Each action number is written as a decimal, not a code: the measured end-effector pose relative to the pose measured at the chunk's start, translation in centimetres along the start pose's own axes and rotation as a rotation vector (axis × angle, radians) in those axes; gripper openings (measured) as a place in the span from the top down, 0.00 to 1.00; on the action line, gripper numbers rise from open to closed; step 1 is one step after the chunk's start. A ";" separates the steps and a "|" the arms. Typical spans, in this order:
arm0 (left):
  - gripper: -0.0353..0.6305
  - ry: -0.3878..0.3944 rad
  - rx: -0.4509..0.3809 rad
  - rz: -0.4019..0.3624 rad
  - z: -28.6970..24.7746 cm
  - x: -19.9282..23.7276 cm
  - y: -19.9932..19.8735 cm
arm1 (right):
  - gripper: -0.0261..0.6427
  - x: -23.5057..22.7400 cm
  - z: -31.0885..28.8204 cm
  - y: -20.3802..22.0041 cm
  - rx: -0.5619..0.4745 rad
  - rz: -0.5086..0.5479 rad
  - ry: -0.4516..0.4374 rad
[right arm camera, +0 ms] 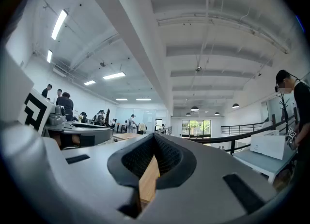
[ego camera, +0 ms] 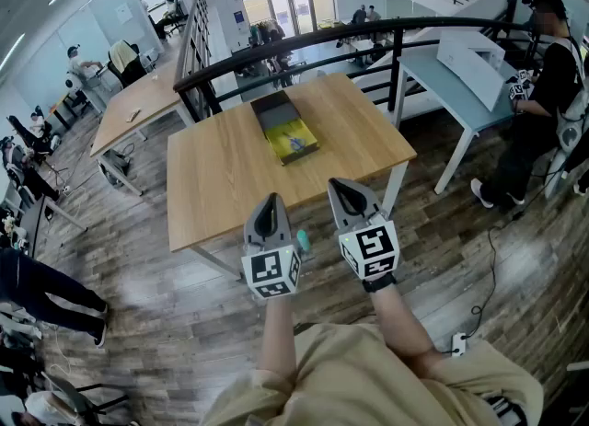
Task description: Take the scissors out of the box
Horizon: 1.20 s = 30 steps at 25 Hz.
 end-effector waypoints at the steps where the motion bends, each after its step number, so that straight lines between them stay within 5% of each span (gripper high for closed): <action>1: 0.93 -0.001 0.002 0.000 -0.2 -0.2 0.1 | 0.94 -0.3 0.0 0.1 0.000 -0.001 0.000; 17: 0.93 0.012 0.057 -0.001 -4.0 -0.2 3.4 | 0.94 -2.9 -2.0 2.7 -0.028 -0.078 0.001; 30: 0.93 0.070 0.040 0.062 -17.5 7.8 3.0 | 0.94 -5.0 -16.7 4.8 0.016 -0.075 0.017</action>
Point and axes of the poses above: the fingertips, and each gripper's own axes: z backward along the fingers, x to its left, y out of its underside, the point moved 2 cm from there along z, backward along the fingers, and after that the axes turned 13 degrees about z, right-handed, at the moved point
